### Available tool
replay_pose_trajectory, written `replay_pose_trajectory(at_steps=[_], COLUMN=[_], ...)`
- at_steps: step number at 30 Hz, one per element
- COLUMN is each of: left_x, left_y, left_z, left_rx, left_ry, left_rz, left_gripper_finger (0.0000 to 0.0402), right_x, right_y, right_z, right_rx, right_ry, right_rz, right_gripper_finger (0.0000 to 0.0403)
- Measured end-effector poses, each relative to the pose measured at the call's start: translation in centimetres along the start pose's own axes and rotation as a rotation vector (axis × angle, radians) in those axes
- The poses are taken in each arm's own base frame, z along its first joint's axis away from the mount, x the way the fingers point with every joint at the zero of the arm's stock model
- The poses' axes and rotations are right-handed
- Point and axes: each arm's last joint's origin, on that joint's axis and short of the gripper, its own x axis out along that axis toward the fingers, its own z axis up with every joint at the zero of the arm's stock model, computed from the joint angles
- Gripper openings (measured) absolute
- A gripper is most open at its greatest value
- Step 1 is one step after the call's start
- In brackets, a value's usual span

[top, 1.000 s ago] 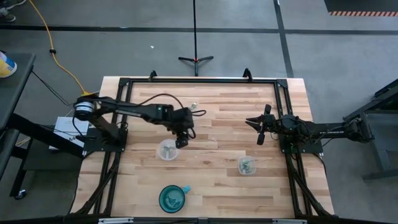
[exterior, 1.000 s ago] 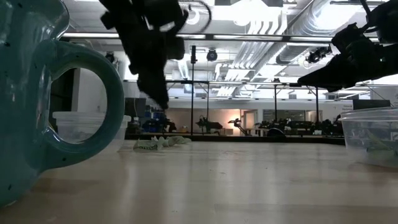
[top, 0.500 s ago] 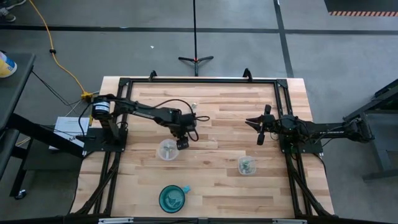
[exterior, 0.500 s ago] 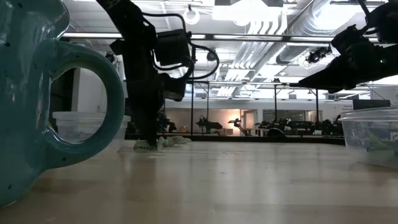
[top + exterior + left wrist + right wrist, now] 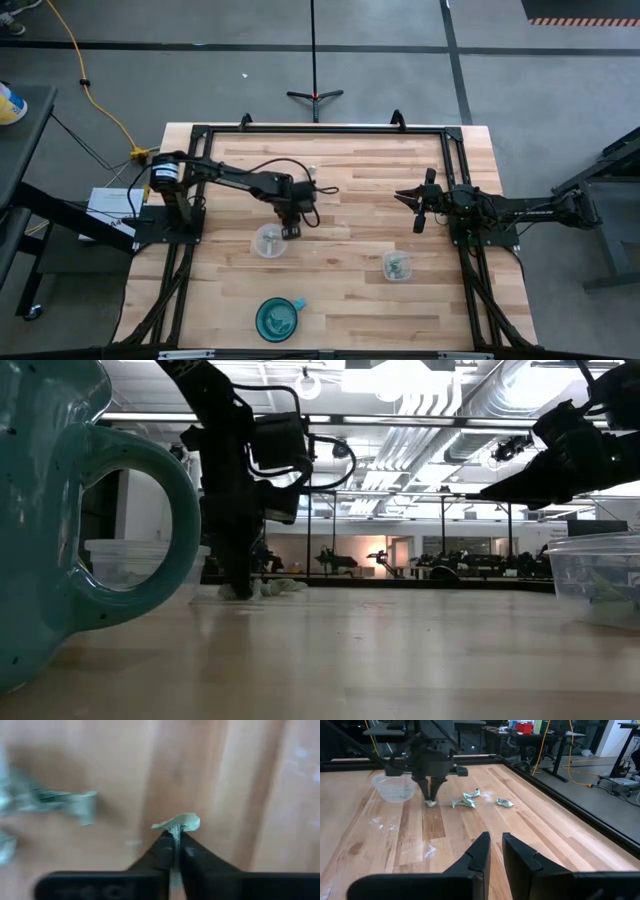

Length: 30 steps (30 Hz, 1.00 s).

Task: Sort candy
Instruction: Put the green candy into the circle transparent bin

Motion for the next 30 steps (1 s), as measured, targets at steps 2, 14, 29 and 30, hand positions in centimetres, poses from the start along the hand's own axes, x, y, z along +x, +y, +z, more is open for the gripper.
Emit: replay_pose_trajectory(at_steps=[2,14,29,30], left_x=[-0.3,-7.1,-6.0,-5.6], left_y=[-0.2,-2.5,-7.0,-6.9], left_z=[0.4,3.3,-0.2,-0.7], left_rx=[0.03,0.037,-0.034,-0.05], left_ry=[0.013,0.153,0.387,0.413], left_rz=[-0.032,0.058,0.034,0.018], left_gripper_finger=[0.0022,0.0021,0.006,0.0083], right_x=[0.0,0.0,0.0,0.0], right_y=[0.0,0.0,0.0,0.0], right_z=[0.0,0.0,-0.2,-0.2], right_rx=[0.0,-0.001,-0.005,-0.004], right_ry=[0.0,0.005,0.023,0.023], right_rz=[0.0,0.0,0.003,0.003], right_gripper_finger=[0.0043,0.0043,0.004,0.004])
